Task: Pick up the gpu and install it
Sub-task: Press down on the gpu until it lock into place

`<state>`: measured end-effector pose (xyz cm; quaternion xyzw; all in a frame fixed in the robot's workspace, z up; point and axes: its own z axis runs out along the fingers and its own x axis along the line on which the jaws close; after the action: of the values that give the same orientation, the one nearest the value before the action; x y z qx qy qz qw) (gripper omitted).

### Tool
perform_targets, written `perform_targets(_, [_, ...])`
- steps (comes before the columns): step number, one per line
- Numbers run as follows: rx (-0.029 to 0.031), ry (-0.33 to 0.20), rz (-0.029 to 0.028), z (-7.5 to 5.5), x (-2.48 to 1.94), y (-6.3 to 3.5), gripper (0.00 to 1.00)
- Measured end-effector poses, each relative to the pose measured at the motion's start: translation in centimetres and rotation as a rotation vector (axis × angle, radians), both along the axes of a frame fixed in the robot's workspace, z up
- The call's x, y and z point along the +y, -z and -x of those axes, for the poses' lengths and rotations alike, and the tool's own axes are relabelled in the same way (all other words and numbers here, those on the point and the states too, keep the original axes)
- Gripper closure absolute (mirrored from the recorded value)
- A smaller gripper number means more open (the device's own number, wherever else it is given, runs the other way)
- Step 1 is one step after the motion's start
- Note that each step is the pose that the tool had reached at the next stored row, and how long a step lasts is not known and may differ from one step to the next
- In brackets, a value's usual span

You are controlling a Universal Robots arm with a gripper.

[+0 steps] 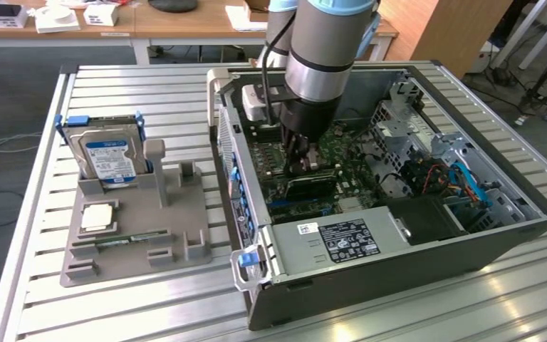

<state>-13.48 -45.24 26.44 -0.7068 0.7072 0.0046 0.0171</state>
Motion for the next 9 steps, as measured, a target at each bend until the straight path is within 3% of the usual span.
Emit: perform_targets(9, [0.0006,0.000,0.0010,0.00,-0.01,0.25,0.89])
